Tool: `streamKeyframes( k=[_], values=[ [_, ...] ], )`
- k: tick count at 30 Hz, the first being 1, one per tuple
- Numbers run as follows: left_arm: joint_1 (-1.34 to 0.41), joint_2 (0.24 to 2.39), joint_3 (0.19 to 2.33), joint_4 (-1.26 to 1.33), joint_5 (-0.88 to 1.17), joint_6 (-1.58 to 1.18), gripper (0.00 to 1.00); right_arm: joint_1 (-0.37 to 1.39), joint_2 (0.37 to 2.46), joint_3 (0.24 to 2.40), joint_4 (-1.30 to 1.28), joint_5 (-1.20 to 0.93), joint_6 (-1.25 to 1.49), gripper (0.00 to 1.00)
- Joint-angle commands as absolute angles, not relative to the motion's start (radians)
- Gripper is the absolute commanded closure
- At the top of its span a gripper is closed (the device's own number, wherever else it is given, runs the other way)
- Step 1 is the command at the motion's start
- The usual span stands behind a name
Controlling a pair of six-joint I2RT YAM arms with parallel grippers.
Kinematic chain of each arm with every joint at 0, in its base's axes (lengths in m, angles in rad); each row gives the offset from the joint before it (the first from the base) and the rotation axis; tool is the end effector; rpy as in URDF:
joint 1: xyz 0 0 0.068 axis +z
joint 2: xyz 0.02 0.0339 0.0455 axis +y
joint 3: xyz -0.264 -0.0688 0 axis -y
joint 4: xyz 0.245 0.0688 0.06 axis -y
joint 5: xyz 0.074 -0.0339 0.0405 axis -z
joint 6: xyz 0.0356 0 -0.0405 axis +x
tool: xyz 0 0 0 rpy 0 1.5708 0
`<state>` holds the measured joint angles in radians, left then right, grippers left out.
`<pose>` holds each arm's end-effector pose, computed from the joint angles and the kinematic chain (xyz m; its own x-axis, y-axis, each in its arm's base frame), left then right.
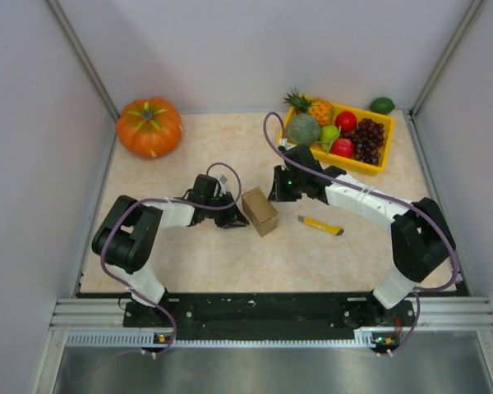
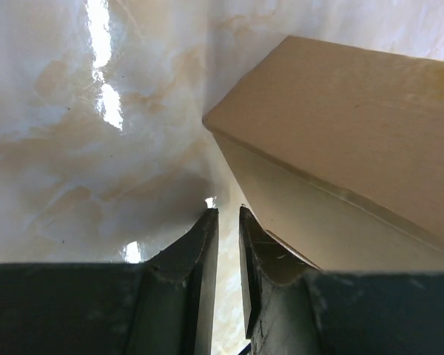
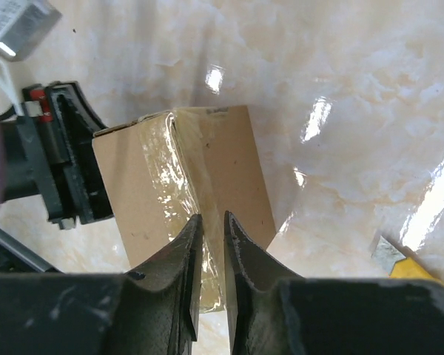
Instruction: Unpack the express box
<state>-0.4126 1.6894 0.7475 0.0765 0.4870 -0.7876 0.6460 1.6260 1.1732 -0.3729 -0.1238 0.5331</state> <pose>0.2794 -0.1405 0.1325 -0.9402 -0.2721 -0.2049 -0.0481 0.7017 -0.7108 0.2810 0.2174 0.2435 -0.8430 -0.0040 -0.5378 -0.2738 0.8639 0.4228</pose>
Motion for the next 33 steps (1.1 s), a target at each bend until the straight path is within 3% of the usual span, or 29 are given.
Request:
streamKeyframes(
  k=[1,11,20,25,33],
  values=[
    [-0.407,1.726,0.775,0.192,0.541,-0.856,0.78,0.669,1.644,1.216,-0.351,-0.124,0.538,0.85],
    [-0.396,1.760,0.825,0.151,0.511,-0.848,0.78,0.726,1.603,1.206,-0.328,-0.166,0.557,0.85],
    [-0.336,1.623,0.799,-0.219,0.177,-0.807,0.79,0.755,1.618,1.207,-0.296,-0.202,0.563,0.84],
    [-0.333,1.433,0.753,-0.414,-0.203,-0.850,0.69,0.773,1.634,1.229,-0.278,-0.259,0.560,0.75],
    [-0.330,1.237,0.729,-0.465,-0.216,-0.825,0.58,0.819,1.667,1.267,-0.244,-0.322,0.569,0.64]
  ],
)
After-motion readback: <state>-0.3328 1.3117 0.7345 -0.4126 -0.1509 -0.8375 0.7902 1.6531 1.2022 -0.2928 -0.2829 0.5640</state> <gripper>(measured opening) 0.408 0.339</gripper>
